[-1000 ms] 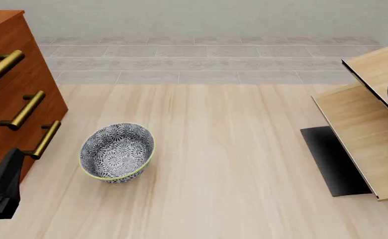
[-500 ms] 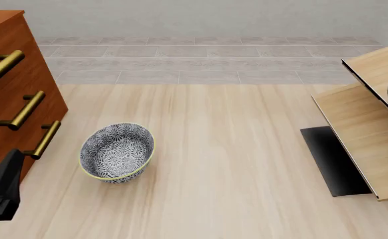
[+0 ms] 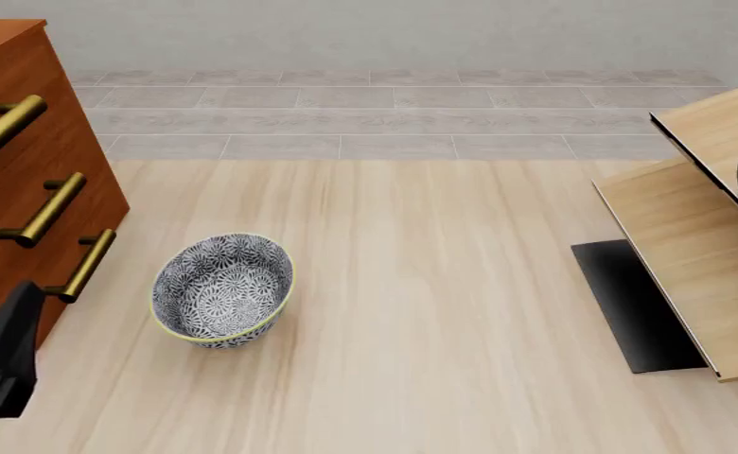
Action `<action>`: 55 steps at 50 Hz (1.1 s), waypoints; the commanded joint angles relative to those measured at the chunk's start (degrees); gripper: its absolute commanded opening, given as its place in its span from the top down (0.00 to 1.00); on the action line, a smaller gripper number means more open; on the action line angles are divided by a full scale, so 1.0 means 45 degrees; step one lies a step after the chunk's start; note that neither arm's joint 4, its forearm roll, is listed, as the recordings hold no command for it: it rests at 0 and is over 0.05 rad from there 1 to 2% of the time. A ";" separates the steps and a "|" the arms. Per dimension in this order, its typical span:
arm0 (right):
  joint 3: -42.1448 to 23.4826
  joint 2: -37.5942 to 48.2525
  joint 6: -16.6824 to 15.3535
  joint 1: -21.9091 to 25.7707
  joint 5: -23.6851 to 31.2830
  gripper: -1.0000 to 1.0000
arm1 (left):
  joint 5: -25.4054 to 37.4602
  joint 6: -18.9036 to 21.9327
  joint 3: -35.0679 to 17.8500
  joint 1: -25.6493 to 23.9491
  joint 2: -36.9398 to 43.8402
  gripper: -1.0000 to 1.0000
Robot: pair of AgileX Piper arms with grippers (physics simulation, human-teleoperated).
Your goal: Put the wine bottle on the wine rack.
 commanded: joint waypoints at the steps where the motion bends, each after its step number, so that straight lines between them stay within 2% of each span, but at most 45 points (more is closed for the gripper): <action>1: 0.0051 -0.0995 -0.0652 0.0894 0.0601 0.00 | 0.0138 0.0052 -0.0335 -0.0077 0.0102 0.00; 8: 0.0129 -0.1394 -0.1132 0.1480 0.0855 0.00 | 0.0286 0.0151 -0.0606 -0.0055 0.0096 0.00; 9: 0.0151 -0.1450 -0.0945 0.1555 0.0848 0.00 | 0.0278 0.0166 -0.0647 -0.0060 0.0132 0.00; 15: 0.0426 -0.1811 -0.1373 0.1920 0.0967 0.00 | 0.0638 0.0177 -0.0885 -0.0015 -0.0090 0.00; 22: 0.0913 -0.2326 -0.1356 0.2484 0.0996 0.00 | 0.0804 0.0171 -0.1061 0.0030 -0.0140 0.00; 31: 0.1385 -0.2975 -0.1865 0.3232 0.1261 0.00 | 0.1111 0.0227 -0.1295 0.0061 -0.0332 0.00; 32: 0.1528 -0.3081 -0.1724 0.3300 0.1258 0.00 | 0.1126 0.0251 -0.1297 0.0057 -0.0350 0.00; 55: 0.3178 -0.4861 -0.2103 0.4469 0.1638 0.00 | 0.1896 0.0327 -0.1893 0.0090 -0.0748 0.00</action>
